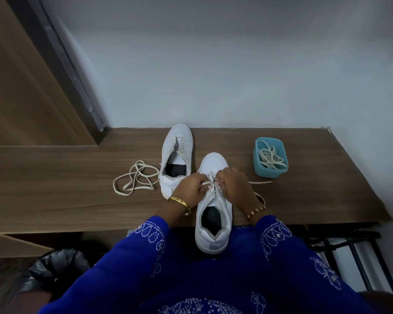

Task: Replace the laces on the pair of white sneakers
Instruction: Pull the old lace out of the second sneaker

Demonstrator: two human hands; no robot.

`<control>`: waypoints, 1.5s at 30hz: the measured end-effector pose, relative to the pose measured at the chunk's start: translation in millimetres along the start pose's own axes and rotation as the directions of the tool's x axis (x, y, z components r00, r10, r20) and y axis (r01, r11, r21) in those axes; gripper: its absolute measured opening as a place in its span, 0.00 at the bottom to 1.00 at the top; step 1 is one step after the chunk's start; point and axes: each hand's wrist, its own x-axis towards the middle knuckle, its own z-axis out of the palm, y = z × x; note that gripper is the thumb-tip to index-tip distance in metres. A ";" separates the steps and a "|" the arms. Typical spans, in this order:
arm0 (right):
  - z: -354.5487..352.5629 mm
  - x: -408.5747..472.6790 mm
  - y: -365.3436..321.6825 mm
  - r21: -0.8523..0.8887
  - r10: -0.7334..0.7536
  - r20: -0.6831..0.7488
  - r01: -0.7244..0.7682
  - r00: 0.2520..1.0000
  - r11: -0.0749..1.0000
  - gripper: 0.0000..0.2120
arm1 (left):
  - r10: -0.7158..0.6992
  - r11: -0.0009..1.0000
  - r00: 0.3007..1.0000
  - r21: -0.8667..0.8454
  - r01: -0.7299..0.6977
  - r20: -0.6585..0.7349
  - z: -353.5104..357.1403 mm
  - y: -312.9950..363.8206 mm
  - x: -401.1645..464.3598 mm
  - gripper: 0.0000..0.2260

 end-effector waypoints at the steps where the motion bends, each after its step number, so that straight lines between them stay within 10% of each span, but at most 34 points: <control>1: 0.2 -0.2 -0.9 0.015 0.014 0.009 -0.014 1.000 1.000 0.11 | 0.009 1.000 1.000 -0.025 -0.010 -0.010 0.5 -1.5 -1.9 0.08; 5: -1.5 -0.1 -2.3 0.432 0.265 0.030 -0.251 0.964 0.866 0.07 | -0.074 0.973 0.996 -0.225 0.059 -0.058 2.0 -2.1 -8.0 0.13; 8: -7.7 -3.3 -1.8 0.883 0.668 0.251 -0.448 0.700 0.138 0.07 | -0.201 0.902 0.979 -0.395 0.171 -0.034 6.9 -3.5 -11.0 0.16; 10: -7.6 -6.5 -1.5 0.902 0.743 0.326 -0.427 0.584 -0.059 0.08 | -0.238 0.886 0.970 -0.418 0.198 -0.043 9.0 -3.0 -11.3 0.18; 13: -4.8 -10.3 -2.1 0.713 0.712 0.032 -0.516 0.701 0.476 0.06 | -0.153 0.951 0.984 -0.284 0.121 -0.091 5.6 0.0 -9.0 0.16; 16: 2.3 -10.7 7.7 0.094 0.208 -0.301 -0.189 0.931 0.978 0.17 | -0.029 0.991 0.991 -0.132 0.011 -0.133 1.9 3.4 -3.7 0.04; 21: 13.4 -6.1 7.9 -0.034 -0.013 -0.087 0.010 0.996 0.999 0.13 | 0.057 0.998 0.991 -0.001 -0.058 -0.124 4.2 8.5 2.3 0.05; 32: 3.3 -6.5 -2.6 0.340 0.229 0.005 -0.217 0.973 0.915 0.10 | -0.004 0.998 0.993 -0.070 -0.004 -0.118 8.2 -0.2 -1.8 0.08; 34: 1.4 -8.5 -3.7 0.497 0.406 0.057 -0.378 0.912 0.781 0.06 | -0.041 0.990 0.990 -0.143 0.022 -0.134 9.4 0.4 -4.8 0.08; 38: -1.5 -14.4 -1.6 0.874 0.632 0.366 -0.486 0.683 0.020 0.06 | -0.179 0.925 0.972 -0.363 0.114 -0.151 9.3 -0.4 -9.1 0.14; 40: -2.2 -14.8 -4.6 0.885 0.658 0.421 -0.441 0.625 -0.148 0.07 | -0.218 0.901 0.967 -0.409 0.146 -0.134 6.5 -1.3 -10.7 0.14; 42: -3.0 -11.3 -10.2 0.870 0.711 0.328 -0.493 0.622 0.030 0.05 | -0.195 0.921 0.976 -0.361 0.148 -0.099 2.5 -0.8 -10.4 0.11; 45: -4.6 -6.9 -7.0 0.501 0.503 -0.116 -0.387 0.857 0.774 0.10 | -0.066 0.994 0.992 -0.091 0.056 -0.107 -2.1 2.7 -7.4 0.06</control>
